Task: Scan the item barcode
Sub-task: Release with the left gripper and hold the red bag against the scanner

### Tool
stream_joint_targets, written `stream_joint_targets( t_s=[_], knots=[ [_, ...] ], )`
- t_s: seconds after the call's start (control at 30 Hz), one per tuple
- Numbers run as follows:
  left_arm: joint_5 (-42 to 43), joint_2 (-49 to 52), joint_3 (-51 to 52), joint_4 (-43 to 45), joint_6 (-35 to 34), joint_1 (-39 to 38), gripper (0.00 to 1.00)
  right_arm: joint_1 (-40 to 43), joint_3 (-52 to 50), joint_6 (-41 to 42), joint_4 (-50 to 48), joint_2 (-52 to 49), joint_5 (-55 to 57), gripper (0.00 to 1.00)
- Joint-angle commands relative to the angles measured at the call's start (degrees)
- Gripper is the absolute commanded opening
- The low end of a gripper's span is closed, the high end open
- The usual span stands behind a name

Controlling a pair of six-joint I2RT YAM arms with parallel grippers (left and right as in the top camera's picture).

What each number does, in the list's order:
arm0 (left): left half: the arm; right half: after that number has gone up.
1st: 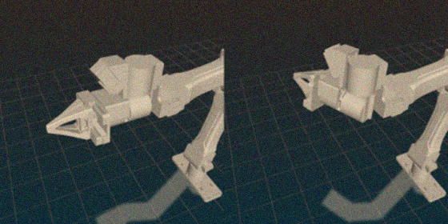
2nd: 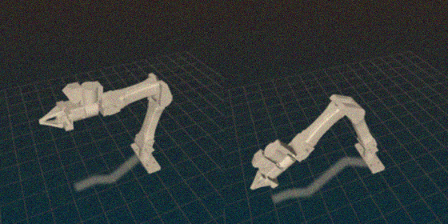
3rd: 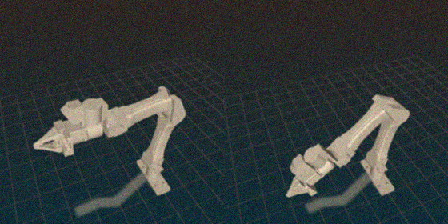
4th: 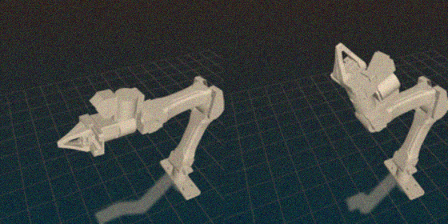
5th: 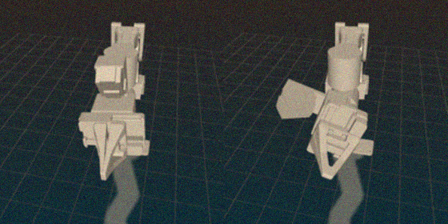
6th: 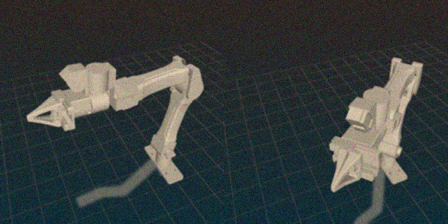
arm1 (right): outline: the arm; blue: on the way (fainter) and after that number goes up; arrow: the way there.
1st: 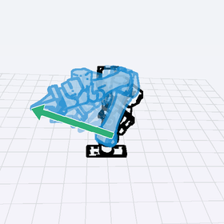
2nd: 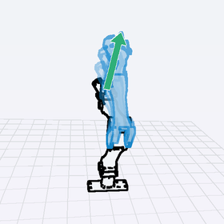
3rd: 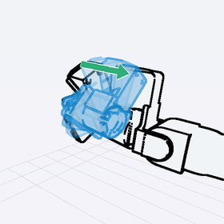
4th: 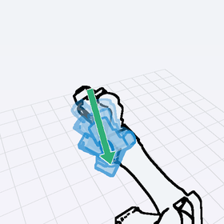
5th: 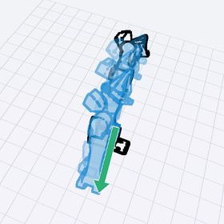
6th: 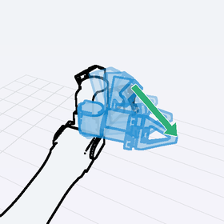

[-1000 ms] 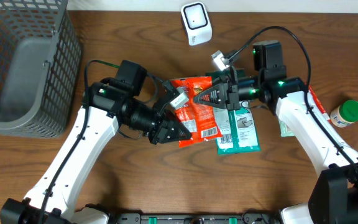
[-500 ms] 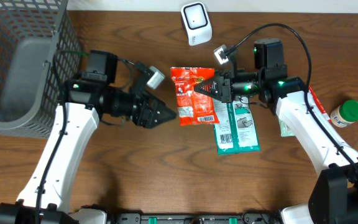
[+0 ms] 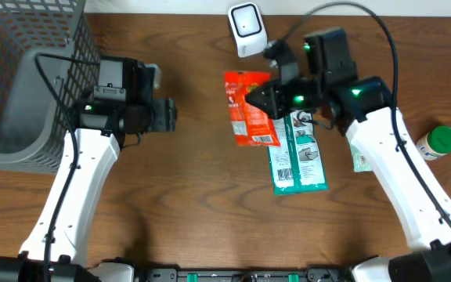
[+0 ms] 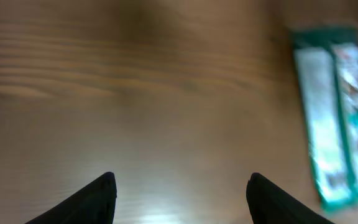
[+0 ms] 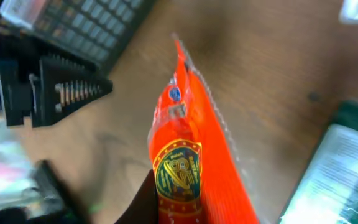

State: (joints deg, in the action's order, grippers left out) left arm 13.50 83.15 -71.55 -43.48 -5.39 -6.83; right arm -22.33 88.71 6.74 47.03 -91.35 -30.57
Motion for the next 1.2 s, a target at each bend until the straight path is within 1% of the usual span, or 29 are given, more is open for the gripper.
stream_joint_targets(
  t_s=[0.0, 0.13, 0.27, 0.33, 0.53, 0.57, 0.6, 0.63, 0.7, 0.87, 0.97, 1.17],
  knots=[
    [-12.0, 0.1, 0.1, 2.1, -6.5, 0.3, 0.68, -4.8, 8.0, -2.2, 3.7, 2.3, 20.3, 0.01],
    [-17.4, 0.3, 0.1, 4.3, -10.1, 1.1, 0.68, -8.5, 11.8, -3.5, 5.7, 2.2, 29.6, 0.01],
    [-17.4, 0.7, 0.1, 6.3, -10.1, 2.8, 0.68, -10.5, 14.2, -4.3, 5.9, 1.9, 33.2, 0.01],
    [-17.5, 0.8, 0.1, 7.0, -10.1, 3.5, 0.68, -10.6, 17.5, -4.6, 7.1, 0.7, 33.5, 0.01],
    [-17.4, 0.8, 0.1, 9.3, -9.9, 5.7, 0.68, -11.0, 36.7, -8.6, 14.6, -8.1, 39.5, 0.01],
    [-17.4, 0.8, 0.1, 9.4, -9.9, 5.9, 0.79, -11.0, 39.6, -9.1, 15.6, -9.6, 40.5, 0.01],
    [-17.4, 0.8, 0.1, 9.4, -9.9, 6.0, 0.82, -11.0, 42.4, -9.7, 16.3, -11.3, 41.6, 0.01],
    [-17.4, 0.8, 0.1, 9.3, -9.9, 6.0, 0.82, -11.0, 44.1, -10.3, 16.5, -12.6, 42.4, 0.01],
    [-17.4, 0.8, 0.1, 9.1, -9.9, 6.0, 0.83, -11.0, 45.7, -11.6, 15.2, -14.8, 44.1, 0.01],
    [-17.4, 0.8, 0.1, 9.1, -9.9, 6.0, 0.84, -11.1, 45.6, -15.4, 10.1, -19.3, 45.8, 0.01],
    [-17.4, 0.8, 0.1, 9.1, -9.9, 6.0, 0.84, -11.1, 45.6, -18.0, 5.3, -22.9, 48.8, 0.01],
    [-17.4, 0.8, 0.1, 9.1, -9.9, 6.0, 0.84, -11.3, 45.6, -29.8, -4.1, -30.5, 58.4, 0.01]
  ],
)
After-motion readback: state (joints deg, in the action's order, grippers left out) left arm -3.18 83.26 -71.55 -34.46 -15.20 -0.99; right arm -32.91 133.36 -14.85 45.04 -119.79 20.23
